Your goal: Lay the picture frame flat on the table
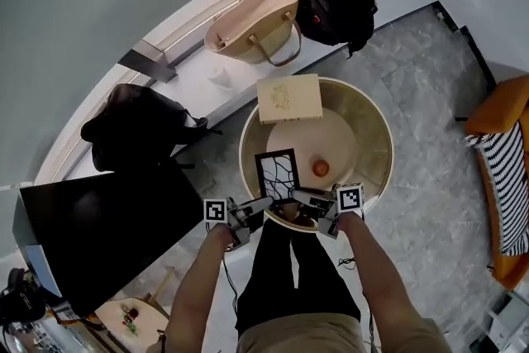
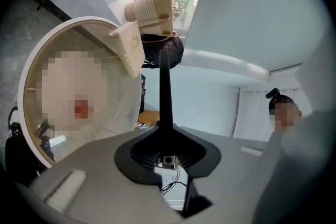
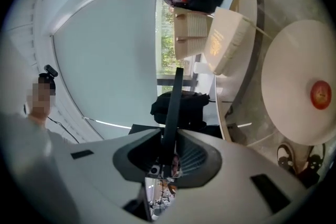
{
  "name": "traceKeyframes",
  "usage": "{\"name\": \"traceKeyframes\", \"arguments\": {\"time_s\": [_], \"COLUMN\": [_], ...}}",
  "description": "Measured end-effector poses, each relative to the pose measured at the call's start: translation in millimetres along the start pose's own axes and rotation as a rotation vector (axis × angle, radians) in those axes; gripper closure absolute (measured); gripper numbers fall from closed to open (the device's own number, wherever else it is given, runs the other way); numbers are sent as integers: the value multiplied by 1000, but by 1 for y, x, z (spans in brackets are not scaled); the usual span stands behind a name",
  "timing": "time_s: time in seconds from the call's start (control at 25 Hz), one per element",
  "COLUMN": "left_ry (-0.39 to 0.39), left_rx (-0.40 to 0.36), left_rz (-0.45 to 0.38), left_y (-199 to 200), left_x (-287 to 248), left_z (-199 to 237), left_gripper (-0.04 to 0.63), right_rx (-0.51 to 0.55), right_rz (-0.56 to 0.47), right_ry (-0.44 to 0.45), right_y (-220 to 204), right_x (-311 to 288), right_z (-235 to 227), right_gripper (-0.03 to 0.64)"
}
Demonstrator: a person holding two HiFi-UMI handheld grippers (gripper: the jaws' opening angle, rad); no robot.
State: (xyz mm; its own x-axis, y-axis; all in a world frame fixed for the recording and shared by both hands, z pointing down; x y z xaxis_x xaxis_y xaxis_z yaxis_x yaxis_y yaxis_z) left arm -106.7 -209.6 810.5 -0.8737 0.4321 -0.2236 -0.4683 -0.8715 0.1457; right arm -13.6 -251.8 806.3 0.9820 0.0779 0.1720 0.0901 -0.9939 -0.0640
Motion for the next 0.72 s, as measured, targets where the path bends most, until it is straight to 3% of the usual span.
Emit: {"name": "traceKeyframes", "arguments": {"time_s": [0.12,0.4,0.72], "left_ry": [21,16,20], "left_rx": [-14,33,59], "left_rz": [12,-34,-59], "left_y": [19,58,82], "left_x": [-6,-17,-27], "left_z": [39,105,134], "left_gripper": [522,522,520], "right_rx": [-21,-30,-36], "right_rz": [13,2,15], "right_ry": [-23,-50,-96], "right_y": [5,25,39], "right_x": [-2,-11,-11], "right_z": [-44,-117,-155], "right_gripper": [546,546,546]}}
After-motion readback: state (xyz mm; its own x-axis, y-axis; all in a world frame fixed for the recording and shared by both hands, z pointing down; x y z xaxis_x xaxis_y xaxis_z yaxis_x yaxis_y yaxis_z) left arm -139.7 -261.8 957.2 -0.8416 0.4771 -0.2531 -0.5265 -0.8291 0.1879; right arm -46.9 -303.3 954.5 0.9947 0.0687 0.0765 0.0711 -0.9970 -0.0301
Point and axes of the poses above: the fingertips, and each gripper's own axes: x backward along the fingers, z to its left, y out of its top, the point moved 2 cm from there along x, backward along the fingers, and after that the axes turned 10 degrees about y, right-handed, at the moved point
